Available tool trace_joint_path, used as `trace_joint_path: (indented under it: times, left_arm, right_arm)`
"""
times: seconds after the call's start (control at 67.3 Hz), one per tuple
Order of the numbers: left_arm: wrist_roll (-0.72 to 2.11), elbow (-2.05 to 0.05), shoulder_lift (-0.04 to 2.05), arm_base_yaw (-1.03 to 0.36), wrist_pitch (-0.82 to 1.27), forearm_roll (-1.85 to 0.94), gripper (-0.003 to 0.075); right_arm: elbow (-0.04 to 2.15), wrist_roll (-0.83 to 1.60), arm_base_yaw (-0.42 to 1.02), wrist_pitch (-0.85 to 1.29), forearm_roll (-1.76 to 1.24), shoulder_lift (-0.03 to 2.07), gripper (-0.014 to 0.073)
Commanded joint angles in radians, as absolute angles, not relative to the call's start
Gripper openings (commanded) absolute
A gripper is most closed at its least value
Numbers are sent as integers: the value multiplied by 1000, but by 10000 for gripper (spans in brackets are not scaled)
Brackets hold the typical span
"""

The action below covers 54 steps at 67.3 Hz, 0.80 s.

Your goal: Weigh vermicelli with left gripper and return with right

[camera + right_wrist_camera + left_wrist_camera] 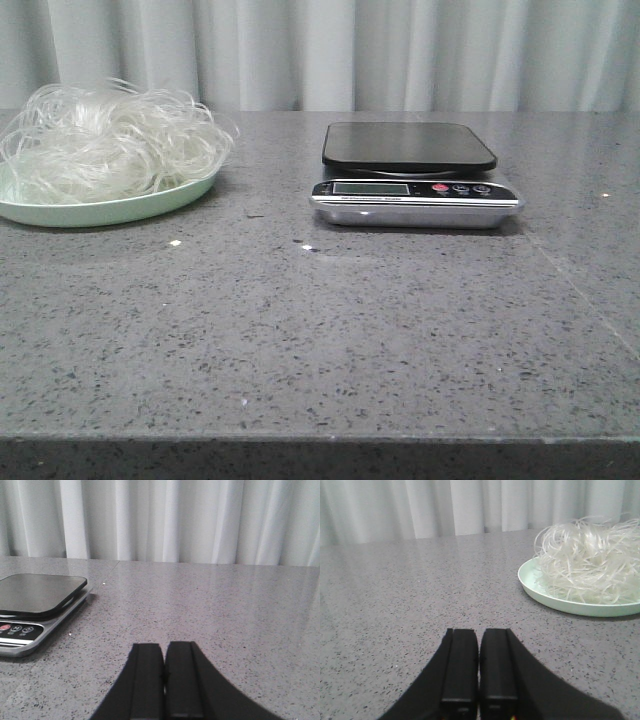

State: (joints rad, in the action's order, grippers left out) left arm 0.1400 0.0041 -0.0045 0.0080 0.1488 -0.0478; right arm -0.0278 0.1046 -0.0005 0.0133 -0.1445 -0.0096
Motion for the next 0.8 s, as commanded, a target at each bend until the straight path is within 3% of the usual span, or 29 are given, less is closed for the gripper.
trace_joint_path:
  times: [0.0,0.788]
  left_arm:
    - [129,9,-24,10,72,-57,136]
    - [129,9,-24,10,28,-57,136]
  right_arm:
    - [-20,104,-7,-62,-145,-26,150]
    - [-20,104,-7,-62,-145,-26,150]
